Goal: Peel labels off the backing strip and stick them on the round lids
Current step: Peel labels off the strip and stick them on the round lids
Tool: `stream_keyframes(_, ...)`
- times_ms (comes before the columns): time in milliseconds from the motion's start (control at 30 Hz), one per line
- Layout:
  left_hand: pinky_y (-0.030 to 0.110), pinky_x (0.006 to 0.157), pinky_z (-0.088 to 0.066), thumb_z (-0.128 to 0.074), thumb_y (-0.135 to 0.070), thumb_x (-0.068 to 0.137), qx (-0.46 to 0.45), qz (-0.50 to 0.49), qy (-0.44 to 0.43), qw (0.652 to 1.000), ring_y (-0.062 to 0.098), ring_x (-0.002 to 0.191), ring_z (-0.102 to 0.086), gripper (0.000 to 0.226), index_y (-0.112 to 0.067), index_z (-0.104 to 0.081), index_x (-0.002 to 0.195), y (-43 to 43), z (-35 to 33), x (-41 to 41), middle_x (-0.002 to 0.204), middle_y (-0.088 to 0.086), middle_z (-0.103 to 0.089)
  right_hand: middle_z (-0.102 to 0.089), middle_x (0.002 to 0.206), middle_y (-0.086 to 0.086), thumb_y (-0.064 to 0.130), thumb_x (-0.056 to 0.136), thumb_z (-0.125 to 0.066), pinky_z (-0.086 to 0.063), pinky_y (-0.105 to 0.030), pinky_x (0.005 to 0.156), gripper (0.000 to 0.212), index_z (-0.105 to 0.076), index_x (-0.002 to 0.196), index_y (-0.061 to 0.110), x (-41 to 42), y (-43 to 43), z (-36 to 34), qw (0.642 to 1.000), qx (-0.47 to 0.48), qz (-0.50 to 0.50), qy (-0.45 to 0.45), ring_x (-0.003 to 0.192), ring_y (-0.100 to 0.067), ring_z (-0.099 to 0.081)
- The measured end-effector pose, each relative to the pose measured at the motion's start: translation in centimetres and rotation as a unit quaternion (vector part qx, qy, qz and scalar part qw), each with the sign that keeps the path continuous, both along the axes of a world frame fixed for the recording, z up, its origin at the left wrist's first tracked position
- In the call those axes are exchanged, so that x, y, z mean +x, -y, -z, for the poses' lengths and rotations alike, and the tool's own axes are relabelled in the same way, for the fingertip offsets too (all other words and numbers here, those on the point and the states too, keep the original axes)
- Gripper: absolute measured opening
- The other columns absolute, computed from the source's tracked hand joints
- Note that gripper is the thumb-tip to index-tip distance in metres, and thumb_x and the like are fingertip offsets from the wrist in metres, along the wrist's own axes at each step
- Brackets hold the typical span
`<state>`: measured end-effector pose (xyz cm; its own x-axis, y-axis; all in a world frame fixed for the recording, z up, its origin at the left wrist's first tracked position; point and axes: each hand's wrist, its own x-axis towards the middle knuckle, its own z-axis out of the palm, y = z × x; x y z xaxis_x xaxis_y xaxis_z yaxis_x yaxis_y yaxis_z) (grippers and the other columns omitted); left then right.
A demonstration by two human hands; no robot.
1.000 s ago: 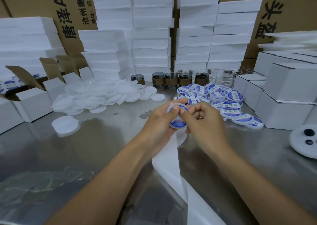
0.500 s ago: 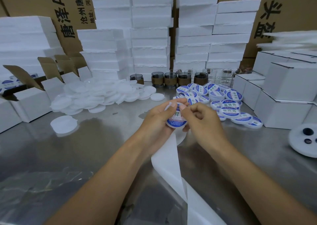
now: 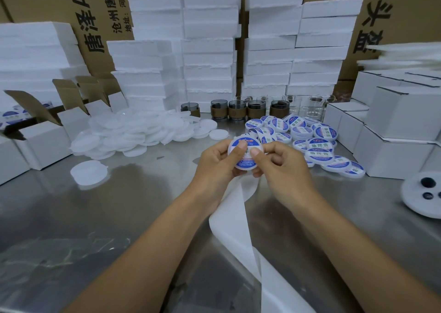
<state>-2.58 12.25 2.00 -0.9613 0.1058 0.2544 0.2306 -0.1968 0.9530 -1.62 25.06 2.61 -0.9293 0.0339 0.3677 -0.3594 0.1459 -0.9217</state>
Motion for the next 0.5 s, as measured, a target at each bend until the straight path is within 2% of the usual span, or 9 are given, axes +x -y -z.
stream_keyframes(67, 0.038, 0.084, -0.055, -0.068, -0.031, 0.071, -0.005, 0.005, -0.004, 1.0, 0.024, 0.093, -0.067, 0.05, -0.005, -0.062, 0.113, -0.18, 0.05, 0.05, 0.102, 0.01, -0.072, -0.067, 0.06, 0.003, 0.022, 0.089, -0.06, -0.046, -0.01, 0.055, 0.01, -0.06, 0.079, 0.021, -0.01, -0.09, -0.04, 1.0, -0.022, 0.011, -0.004, 0.05, -0.001, -0.061)
stream_keyframes(167, 0.042, 0.089, -0.052, -0.071, -0.03, 0.069, -0.025, 0.013, -0.007, 1.0, 0.027, 0.091, -0.066, 0.052, -0.007, -0.062, 0.114, -0.21, 0.15, 0.08, 0.102, 0.011, -0.072, -0.066, 0.054, 0.005, 0.021, 0.089, -0.061, -0.045, -0.01, 0.05, 0.011, -0.057, 0.078, 0.023, 0.11, -0.05, -0.15, 0.998, -0.057, 0.027, -0.012, 0.047, -0.002, -0.06)
stream_keyframes(333, 0.023, 0.07, -0.051, -0.069, -0.017, 0.08, -0.056, 0.011, -0.012, 0.998, 0.014, 0.078, -0.067, 0.028, -0.016, -0.064, 0.107, -0.07, 0.24, 0.04, 0.091, 0.0, -0.074, -0.066, 0.053, 0.01, 0.022, 0.09, -0.058, -0.045, -0.011, 0.048, 0.015, -0.058, 0.075, 0.023, 0.17, -0.11, -0.32, 0.998, -0.05, 0.036, -0.021, 0.044, -0.001, -0.058)
stream_keyframes(500, 0.03, 0.08, -0.055, -0.073, -0.006, 0.077, -0.047, 0.016, -0.025, 0.998, 0.019, 0.09, -0.068, 0.038, -0.012, -0.063, 0.112, -0.25, 0.05, 0.26, 0.102, 0.006, -0.073, -0.064, 0.051, 0.006, 0.025, 0.089, -0.059, -0.045, -0.013, 0.048, 0.018, -0.059, 0.072, 0.023, -0.06, -0.36, -0.25, 0.996, -0.051, 0.07, -0.029, 0.044, -0.004, -0.057)
